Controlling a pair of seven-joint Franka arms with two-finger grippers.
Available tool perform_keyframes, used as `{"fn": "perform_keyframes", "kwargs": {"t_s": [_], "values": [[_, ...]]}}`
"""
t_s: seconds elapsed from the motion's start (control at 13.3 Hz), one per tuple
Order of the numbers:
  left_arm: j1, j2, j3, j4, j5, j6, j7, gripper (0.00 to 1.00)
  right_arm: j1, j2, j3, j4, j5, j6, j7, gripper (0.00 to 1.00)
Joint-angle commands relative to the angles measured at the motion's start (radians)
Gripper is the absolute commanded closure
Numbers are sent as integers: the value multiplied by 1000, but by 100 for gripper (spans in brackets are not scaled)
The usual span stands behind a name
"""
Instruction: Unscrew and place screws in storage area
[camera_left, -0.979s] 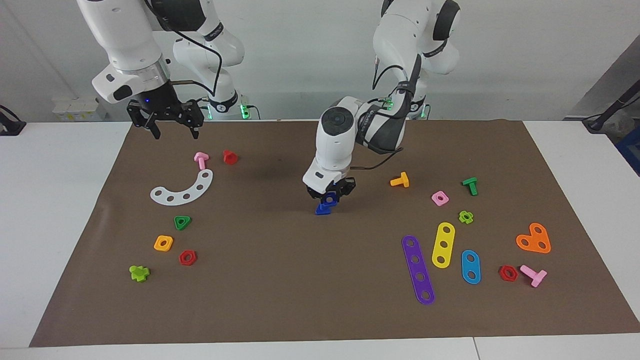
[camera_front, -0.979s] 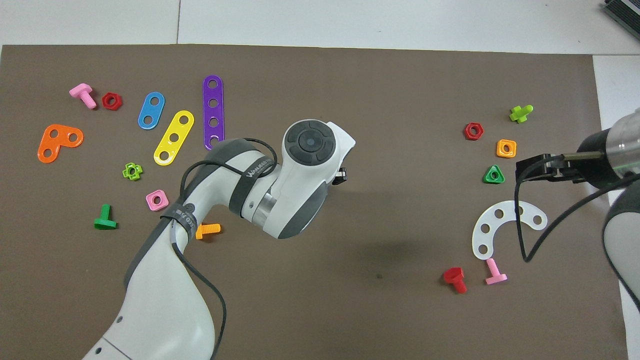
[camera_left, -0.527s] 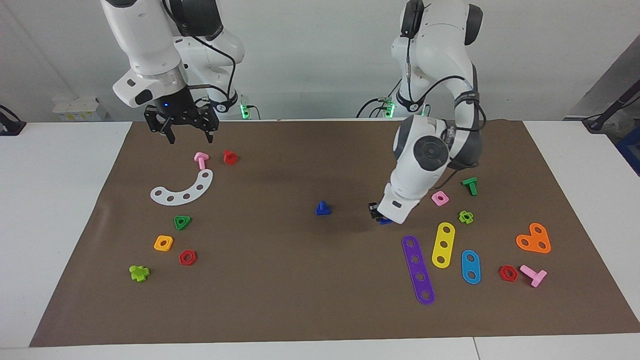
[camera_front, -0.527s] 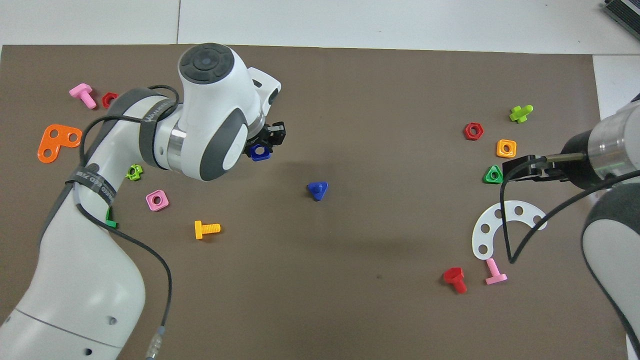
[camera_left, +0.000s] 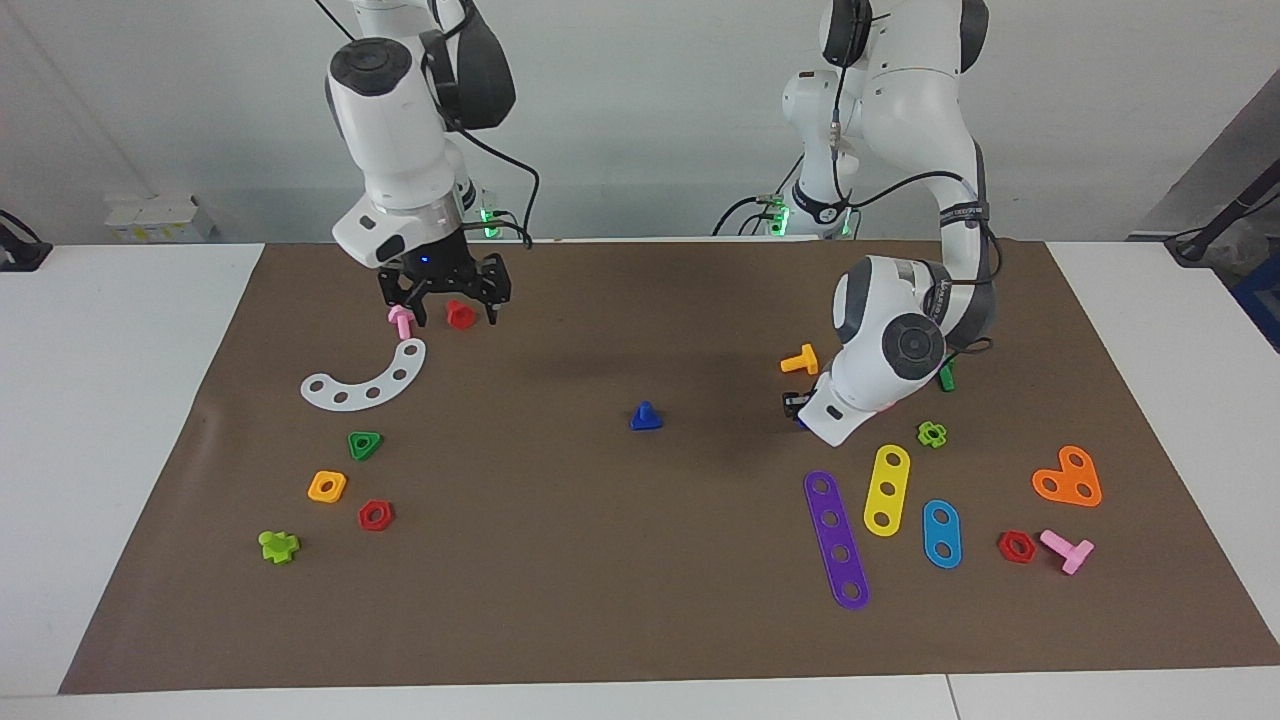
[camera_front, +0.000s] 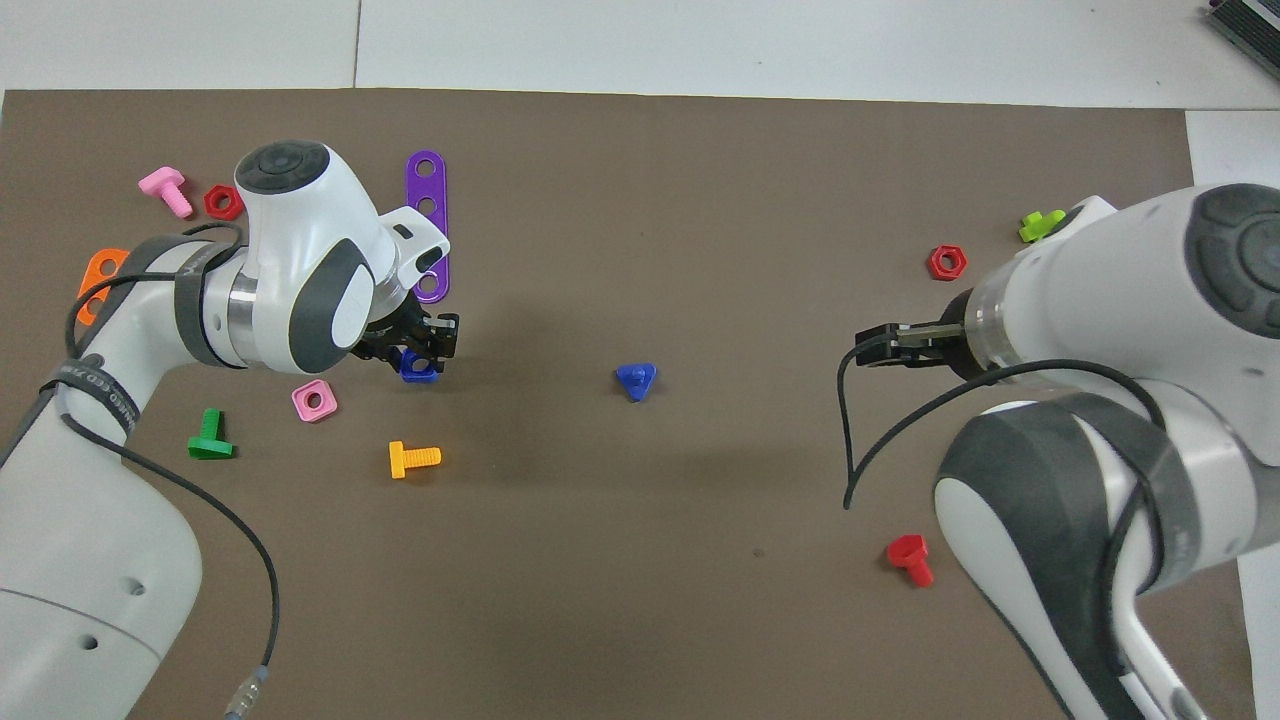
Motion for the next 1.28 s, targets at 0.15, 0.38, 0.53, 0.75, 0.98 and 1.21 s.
{"fn": "perform_keyframes", "kwargs": {"t_s": [0.15,0.38,0.53,0.75,0.98,1.21], "values": [[42,-30,2,40,-12,-28,48,0,124,167,2,-1,-1,189,171,2],[103,-47,4,138,-10,-160,50,0,200,271,2,2,-44,325,292,2],[178,-129,2,145,-12,-278,59,0,230,317,2,13,-56,385,330,2],[272,-241,5,96,35,-453,125,0,308,450,0,101,-166,428,476,3],[278,-312,8,77,114,-564,131,0,314,475,2,119,-216,436,531,9],[291,-401,8,92,120,-563,130,0,325,474,2,111,-216,422,535,21]]}}
